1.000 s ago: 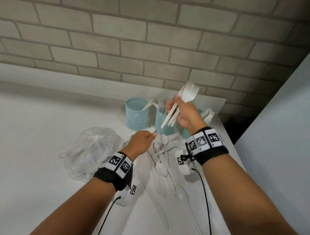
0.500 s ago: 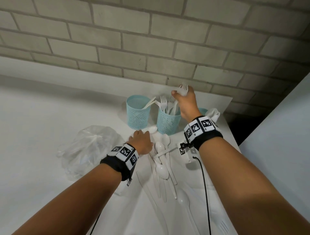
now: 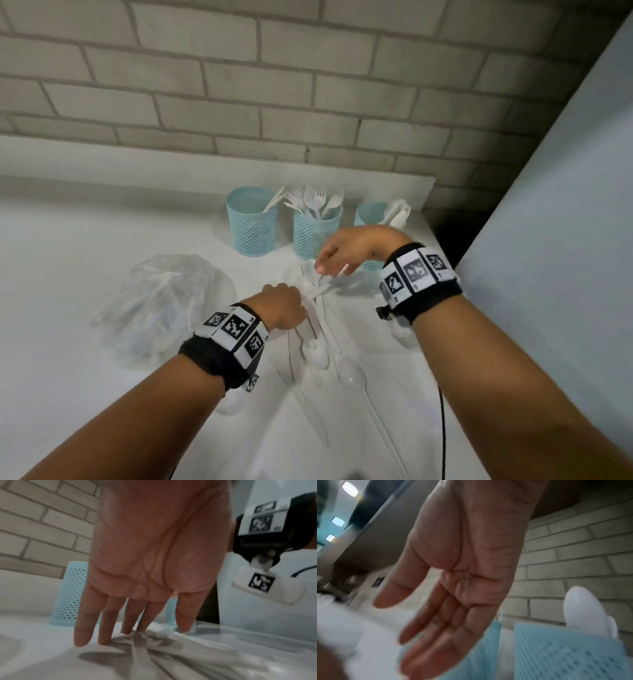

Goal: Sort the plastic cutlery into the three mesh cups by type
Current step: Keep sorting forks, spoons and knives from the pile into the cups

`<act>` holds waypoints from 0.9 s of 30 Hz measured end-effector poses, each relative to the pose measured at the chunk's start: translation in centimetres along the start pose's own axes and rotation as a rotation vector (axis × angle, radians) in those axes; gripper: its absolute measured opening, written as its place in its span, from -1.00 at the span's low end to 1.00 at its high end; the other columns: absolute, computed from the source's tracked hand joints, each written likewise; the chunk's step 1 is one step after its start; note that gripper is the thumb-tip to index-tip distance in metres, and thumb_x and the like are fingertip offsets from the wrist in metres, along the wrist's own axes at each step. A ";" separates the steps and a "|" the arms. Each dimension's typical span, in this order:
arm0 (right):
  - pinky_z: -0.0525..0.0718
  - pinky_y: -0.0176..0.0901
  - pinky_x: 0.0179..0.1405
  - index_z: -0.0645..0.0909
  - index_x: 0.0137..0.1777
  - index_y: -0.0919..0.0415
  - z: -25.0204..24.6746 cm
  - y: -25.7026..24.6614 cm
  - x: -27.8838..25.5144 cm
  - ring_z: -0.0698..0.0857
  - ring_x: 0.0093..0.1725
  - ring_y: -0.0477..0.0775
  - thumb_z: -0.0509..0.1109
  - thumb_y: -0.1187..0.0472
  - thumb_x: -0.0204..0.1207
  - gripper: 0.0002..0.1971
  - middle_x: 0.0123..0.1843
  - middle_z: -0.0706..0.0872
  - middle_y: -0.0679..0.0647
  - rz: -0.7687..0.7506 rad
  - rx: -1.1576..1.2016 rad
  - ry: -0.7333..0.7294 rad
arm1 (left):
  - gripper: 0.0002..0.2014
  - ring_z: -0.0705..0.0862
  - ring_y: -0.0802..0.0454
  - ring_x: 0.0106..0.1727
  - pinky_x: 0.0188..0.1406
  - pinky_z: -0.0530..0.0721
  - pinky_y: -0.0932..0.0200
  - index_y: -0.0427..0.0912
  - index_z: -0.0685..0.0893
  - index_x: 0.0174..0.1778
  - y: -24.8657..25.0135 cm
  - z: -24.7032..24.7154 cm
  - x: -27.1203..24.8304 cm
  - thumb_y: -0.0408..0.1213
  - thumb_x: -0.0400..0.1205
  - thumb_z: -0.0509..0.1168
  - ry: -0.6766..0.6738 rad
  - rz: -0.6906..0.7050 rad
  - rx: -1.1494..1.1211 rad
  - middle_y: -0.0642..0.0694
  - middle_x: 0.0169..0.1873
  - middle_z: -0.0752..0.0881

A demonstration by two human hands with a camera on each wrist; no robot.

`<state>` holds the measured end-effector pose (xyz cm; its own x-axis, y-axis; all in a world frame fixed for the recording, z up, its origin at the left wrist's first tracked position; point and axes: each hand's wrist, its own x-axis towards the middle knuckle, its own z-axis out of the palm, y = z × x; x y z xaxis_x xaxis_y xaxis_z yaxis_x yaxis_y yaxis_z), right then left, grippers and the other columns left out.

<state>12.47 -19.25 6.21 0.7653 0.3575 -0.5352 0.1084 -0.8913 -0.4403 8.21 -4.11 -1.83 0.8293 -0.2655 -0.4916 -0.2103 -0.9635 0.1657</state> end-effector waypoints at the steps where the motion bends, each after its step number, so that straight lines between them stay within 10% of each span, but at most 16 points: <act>1: 0.58 -0.08 0.29 0.51 0.44 0.18 1.2 0.4 0.8 0.62 0.29 0.06 0.31 0.03 0.61 -0.56 0.40 0.60 0.08 0.043 -0.108 0.034 | -0.51 0.34 -0.28 0.47 0.42 0.35 -0.06 -0.23 0.33 0.49 0.2 0.3 -0.3 -0.03 0.70 0.03 -0.010 -0.007 -0.007 -0.25 0.46 0.39; 8: 0.09 0.09 0.58 0.03 0.67 0.04 7.5 2.2 1.8 0.11 0.64 0.27 0.08 -0.07 0.70 -0.41 0.69 0.10 0.11 0.097 -0.281 0.064 | -0.41 0.10 -0.23 0.62 0.54 0.15 -0.01 -0.14 0.06 0.65 0.7 0.6 -3.7 0.02 0.73 -0.01 -0.048 0.059 -0.047 -0.20 0.62 0.13; 13: 0.15 0.03 0.57 0.20 0.63 0.02 7.2 2.2 -0.8 0.27 0.60 0.14 0.17 -0.03 0.67 -0.45 0.64 0.27 0.06 0.047 -0.172 0.022 | -0.09 -0.07 -0.19 0.68 0.60 0.03 -0.10 -0.02 -0.22 0.66 -0.5 1.0 -5.1 0.30 0.57 0.13 -0.155 0.082 -0.040 -0.19 0.66 -0.18; 18: 0.20 0.10 0.61 -0.04 0.67 -0.04 4.4 4.6 -6.7 0.17 0.64 0.11 0.53 -0.21 0.31 0.05 0.69 0.10 -0.02 0.306 -0.041 0.179 | 0.40 -0.27 -0.37 0.63 0.57 0.00 -0.37 0.06 -0.57 0.52 -1.3 2.0 -6.9 0.46 0.17 0.40 -0.203 0.028 0.120 -0.29 0.58 -0.44; 23: 0.51 0.02 0.35 0.42 0.49 0.23 7.0 6.0 -10.3 0.57 0.32 0.18 0.50 -0.45 0.11 0.04 0.35 0.60 0.11 0.680 -0.354 -0.134 | 0.45 -0.29 -0.47 0.60 0.53 0.03 -0.48 0.02 -0.61 0.49 -1.3 4.7 -7.3 0.53 0.10 0.37 -0.232 -0.041 0.189 -0.29 0.56 -0.48; 27: 0.55 0.02 0.34 0.27 0.56 0.30 11.2 4.6 -10.3 0.58 0.35 0.19 0.46 -0.44 0.17 0.11 0.43 0.57 0.16 0.721 -0.304 -0.212 | 0.39 -0.29 -0.48 0.59 0.54 0.04 -0.45 -0.06 -0.59 0.51 -0.7 5.8 -7.1 0.50 0.21 0.33 -0.187 -0.047 0.204 -0.35 0.56 -0.45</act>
<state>-1.97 -23.91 1.62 0.5797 -0.3158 -0.7512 -0.1747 -0.9486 0.2640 -0.57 -1.79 -3.41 0.7344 -0.2038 -0.6473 -0.2896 -0.9568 -0.0273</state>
